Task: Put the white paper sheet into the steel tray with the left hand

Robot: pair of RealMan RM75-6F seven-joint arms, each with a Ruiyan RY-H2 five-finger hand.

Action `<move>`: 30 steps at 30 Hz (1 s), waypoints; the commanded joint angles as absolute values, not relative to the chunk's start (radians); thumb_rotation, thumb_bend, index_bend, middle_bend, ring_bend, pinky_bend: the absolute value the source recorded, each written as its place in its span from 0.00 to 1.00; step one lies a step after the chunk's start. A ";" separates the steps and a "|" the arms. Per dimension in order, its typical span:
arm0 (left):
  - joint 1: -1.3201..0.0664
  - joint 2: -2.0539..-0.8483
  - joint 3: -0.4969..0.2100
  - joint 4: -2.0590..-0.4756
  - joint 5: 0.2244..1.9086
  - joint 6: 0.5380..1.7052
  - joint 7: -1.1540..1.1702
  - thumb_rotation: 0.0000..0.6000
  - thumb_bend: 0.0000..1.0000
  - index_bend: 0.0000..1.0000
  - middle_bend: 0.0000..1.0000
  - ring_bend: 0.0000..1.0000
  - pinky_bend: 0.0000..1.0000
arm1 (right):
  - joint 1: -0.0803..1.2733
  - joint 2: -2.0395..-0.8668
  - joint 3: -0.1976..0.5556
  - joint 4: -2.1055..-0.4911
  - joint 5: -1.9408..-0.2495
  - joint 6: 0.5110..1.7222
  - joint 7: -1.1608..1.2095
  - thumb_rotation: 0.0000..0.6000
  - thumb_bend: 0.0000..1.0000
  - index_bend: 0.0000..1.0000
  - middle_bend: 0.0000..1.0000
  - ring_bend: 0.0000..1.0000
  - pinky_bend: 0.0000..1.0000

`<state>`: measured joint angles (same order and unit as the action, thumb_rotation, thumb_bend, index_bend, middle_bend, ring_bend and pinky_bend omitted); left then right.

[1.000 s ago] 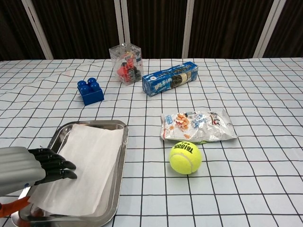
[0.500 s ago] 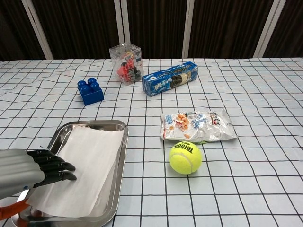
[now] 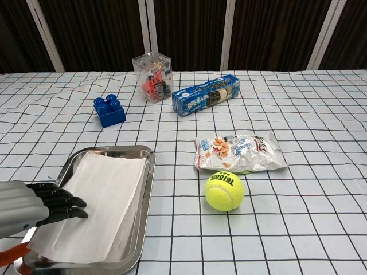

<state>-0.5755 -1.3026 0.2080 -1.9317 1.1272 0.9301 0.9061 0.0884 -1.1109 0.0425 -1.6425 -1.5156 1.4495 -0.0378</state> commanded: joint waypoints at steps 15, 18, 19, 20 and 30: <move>-0.500 -1.194 0.205 -2.030 1.347 1.123 0.761 1.00 0.40 0.00 0.00 0.00 0.00 | 0.088 -1.111 0.042 -1.640 -1.519 1.451 -0.031 1.00 0.31 0.00 0.00 0.00 0.00; -0.468 -1.167 0.210 -2.029 1.406 1.180 0.708 1.00 0.31 0.00 0.00 0.00 0.00 | 0.088 -1.111 0.042 -1.640 -1.518 1.451 -0.033 1.00 0.31 0.00 0.00 0.00 0.00; -0.458 -1.162 0.212 -2.025 1.425 1.197 0.692 1.00 0.27 0.00 0.00 0.00 0.00 | 0.088 -1.111 0.042 -1.640 -1.518 1.451 -0.033 1.00 0.31 0.00 0.00 0.00 0.00; -0.436 -1.158 0.212 -2.013 1.457 1.238 0.659 1.00 0.23 0.00 0.00 0.00 0.00 | 0.088 -1.111 0.042 -1.640 -1.518 1.451 -0.033 1.00 0.31 0.00 0.00 0.00 0.00; -0.242 -1.203 0.192 -1.745 1.693 1.617 0.426 1.00 0.07 0.00 0.00 0.00 0.00 | 0.088 -1.118 0.040 -1.622 -1.549 1.473 -0.060 1.00 0.31 0.00 0.00 0.00 0.00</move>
